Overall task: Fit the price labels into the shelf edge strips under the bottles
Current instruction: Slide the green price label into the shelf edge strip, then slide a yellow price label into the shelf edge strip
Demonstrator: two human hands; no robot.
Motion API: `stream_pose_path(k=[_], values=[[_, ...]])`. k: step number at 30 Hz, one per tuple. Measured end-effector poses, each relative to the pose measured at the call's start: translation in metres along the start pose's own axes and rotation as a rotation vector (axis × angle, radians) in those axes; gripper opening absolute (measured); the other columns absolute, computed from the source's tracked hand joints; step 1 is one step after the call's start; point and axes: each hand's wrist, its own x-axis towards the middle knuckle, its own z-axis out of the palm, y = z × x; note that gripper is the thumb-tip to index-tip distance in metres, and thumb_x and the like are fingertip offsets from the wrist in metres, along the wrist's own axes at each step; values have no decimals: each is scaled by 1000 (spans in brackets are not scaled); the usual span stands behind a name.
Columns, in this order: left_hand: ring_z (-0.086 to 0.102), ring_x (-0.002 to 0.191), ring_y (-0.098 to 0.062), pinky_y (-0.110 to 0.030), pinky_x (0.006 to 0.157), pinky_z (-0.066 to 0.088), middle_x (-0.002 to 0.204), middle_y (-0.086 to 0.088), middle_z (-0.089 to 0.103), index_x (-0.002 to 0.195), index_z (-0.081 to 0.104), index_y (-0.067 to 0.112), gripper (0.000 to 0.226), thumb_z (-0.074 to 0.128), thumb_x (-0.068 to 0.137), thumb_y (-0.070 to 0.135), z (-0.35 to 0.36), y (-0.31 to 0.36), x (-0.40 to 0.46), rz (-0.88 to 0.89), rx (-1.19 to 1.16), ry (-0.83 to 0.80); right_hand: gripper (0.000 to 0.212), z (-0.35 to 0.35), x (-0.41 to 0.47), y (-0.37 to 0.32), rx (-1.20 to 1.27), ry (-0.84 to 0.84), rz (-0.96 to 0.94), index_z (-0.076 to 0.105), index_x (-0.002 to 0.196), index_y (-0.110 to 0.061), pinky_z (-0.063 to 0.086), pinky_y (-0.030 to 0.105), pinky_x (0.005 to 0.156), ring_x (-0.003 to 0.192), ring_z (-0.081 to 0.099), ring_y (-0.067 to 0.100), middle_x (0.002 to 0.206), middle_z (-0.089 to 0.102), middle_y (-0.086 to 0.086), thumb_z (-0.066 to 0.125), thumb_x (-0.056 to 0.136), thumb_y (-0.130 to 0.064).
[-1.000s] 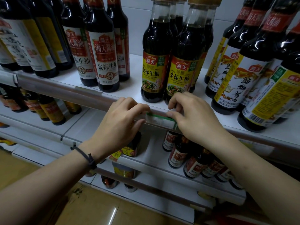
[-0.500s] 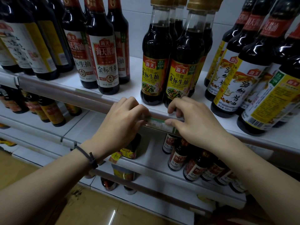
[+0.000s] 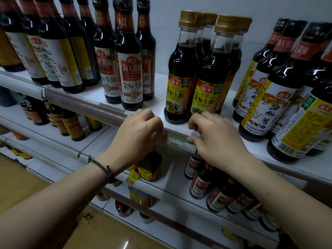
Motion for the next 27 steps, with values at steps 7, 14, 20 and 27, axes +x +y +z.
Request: stream_pose_path(k=[7,14,20,27], values=[[50,96,-20,-37,75,47,109,-1,55,109,58,23,29,64,85,36,-18,-29,-26,-84,134,-107,9,3,25,-28,170,38,-175,61,93,-20,45,35,66,83,53,18,82,51,-7,63,92,-29],[50,95,-22,-37,75,45,108,-1,54,112,55,21,38,71,80,30,-41,-84,-39,-200,168,-20,10,23,78,-76,254,-29,-176,62,98,-24,44,32,67,82,56,16,87,59,-5,60,94,-33],[50,93,-24,-38,75,45,105,-4,54,113,55,19,36,70,81,27,-49,-150,-26,-136,146,-12,19,49,117,-109,181,-51,-53,67,97,-21,49,35,75,90,59,21,95,63,-2,63,90,-39],[51,99,-25,-42,80,49,111,-4,55,115,55,18,36,69,83,27,-52,-198,-19,-32,52,-36,36,61,134,-149,-13,1,-22,69,114,-20,55,45,83,100,63,24,105,69,-1,60,91,-46]])
